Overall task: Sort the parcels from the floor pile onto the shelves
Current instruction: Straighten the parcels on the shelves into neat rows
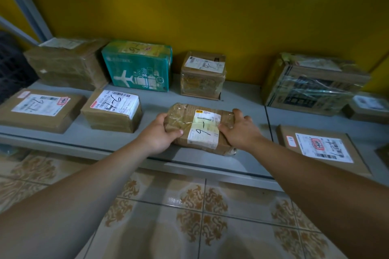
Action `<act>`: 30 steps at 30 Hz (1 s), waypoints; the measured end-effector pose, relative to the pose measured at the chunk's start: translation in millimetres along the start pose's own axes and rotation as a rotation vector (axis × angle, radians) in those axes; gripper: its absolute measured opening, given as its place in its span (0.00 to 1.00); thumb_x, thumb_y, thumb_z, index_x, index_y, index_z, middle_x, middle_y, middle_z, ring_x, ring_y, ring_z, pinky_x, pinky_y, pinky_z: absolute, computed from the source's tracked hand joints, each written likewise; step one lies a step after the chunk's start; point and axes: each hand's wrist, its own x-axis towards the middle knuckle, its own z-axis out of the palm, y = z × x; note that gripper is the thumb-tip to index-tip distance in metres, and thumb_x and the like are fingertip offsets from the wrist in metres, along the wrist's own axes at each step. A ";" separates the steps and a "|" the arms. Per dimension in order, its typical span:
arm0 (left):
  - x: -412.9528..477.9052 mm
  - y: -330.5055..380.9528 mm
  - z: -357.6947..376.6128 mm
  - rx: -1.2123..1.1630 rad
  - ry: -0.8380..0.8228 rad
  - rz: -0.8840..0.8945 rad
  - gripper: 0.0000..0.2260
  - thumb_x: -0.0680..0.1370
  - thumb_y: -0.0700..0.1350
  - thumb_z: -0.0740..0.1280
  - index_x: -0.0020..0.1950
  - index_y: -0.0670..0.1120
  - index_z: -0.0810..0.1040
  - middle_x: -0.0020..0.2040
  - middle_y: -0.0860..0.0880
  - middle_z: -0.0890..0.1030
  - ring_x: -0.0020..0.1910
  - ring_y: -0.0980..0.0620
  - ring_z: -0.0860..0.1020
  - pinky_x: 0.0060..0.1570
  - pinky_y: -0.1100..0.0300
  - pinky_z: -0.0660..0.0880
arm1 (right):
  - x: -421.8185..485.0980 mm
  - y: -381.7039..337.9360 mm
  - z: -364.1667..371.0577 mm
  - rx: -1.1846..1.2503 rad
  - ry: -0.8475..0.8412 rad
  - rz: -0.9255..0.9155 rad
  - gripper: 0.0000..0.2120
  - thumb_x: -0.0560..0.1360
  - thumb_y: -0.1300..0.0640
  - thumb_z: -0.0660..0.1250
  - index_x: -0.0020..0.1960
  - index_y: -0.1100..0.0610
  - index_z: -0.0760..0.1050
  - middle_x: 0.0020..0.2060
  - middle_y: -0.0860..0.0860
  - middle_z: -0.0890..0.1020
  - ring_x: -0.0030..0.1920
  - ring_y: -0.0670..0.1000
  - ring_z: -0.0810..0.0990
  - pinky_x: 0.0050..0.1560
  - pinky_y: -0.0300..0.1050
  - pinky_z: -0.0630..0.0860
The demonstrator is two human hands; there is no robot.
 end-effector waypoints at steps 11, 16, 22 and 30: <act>36.7 -5.1 -59.1 0.701 0.307 0.248 0.29 0.78 0.58 0.63 0.76 0.47 0.63 0.75 0.45 0.64 0.74 0.44 0.59 0.72 0.48 0.57 | 48.0 -24.4 -24.8 -0.063 0.125 -0.072 0.35 0.80 0.38 0.59 0.79 0.54 0.52 0.76 0.57 0.59 0.75 0.61 0.60 0.70 0.57 0.65; 60.9 -38.9 -77.0 0.749 0.191 -0.120 0.39 0.75 0.68 0.60 0.79 0.56 0.46 0.80 0.50 0.44 0.78 0.41 0.41 0.72 0.34 0.47 | 95.8 -53.3 -33.0 -0.091 0.222 -0.169 0.37 0.80 0.44 0.62 0.81 0.48 0.45 0.79 0.55 0.50 0.78 0.62 0.50 0.74 0.62 0.61; 67.7 -59.4 -75.7 0.778 0.199 -0.108 0.35 0.79 0.60 0.60 0.79 0.57 0.43 0.80 0.51 0.42 0.78 0.39 0.41 0.69 0.30 0.48 | 138.8 -76.4 -29.7 -0.199 0.220 -0.216 0.39 0.80 0.53 0.64 0.80 0.41 0.42 0.80 0.52 0.40 0.78 0.63 0.37 0.75 0.69 0.50; 69.2 -59.7 -71.6 0.803 0.242 -0.114 0.33 0.80 0.56 0.60 0.78 0.57 0.44 0.80 0.52 0.43 0.78 0.39 0.42 0.69 0.29 0.49 | 152.6 -69.6 -25.0 -0.282 0.261 -0.307 0.27 0.83 0.55 0.58 0.80 0.48 0.55 0.75 0.56 0.63 0.74 0.64 0.57 0.69 0.59 0.66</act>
